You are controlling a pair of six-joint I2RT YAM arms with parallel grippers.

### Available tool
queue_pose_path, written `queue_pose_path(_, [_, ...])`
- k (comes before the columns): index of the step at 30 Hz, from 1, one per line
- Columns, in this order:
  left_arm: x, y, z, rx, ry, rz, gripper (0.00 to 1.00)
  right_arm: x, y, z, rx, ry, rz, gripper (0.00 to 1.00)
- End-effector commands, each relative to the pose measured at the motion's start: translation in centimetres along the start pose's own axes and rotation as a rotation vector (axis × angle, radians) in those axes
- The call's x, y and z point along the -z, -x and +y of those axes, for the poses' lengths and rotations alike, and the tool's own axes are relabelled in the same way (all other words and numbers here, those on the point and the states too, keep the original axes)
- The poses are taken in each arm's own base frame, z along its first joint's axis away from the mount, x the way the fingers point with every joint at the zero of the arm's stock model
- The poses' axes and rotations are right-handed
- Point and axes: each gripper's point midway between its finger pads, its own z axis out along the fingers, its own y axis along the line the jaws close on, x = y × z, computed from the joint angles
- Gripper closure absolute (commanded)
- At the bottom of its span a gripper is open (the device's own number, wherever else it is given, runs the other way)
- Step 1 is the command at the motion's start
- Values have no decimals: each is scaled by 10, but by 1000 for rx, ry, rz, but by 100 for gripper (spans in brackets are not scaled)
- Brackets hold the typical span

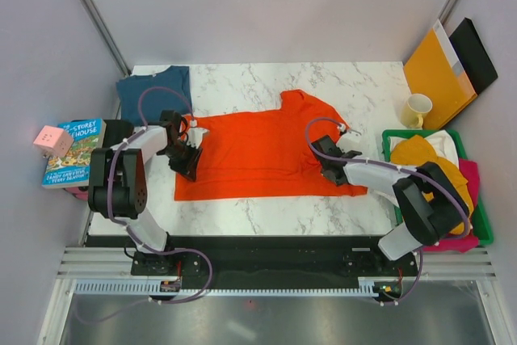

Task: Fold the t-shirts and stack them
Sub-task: Fold the flattened tshirt in 1/3 of the way

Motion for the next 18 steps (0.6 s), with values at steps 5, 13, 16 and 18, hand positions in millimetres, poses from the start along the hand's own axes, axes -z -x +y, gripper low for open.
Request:
queue_pose_path(5, [16,-41,-21,-95,-57,87,66,34,-74,-51,8,-48,174,100])
queue_pose_path(13, [49,9,-16,-84,-21,-90,48,65,6,-14,42,54,-73,62])
queue_pose_path(16, [89,69,-12,-81,-3,-272,41,81,72,24,53,111,-156,28])
queue_pose_path(18, [109,111,-5,-47,2,-366,41,84,116,49,22,127,-192,25])
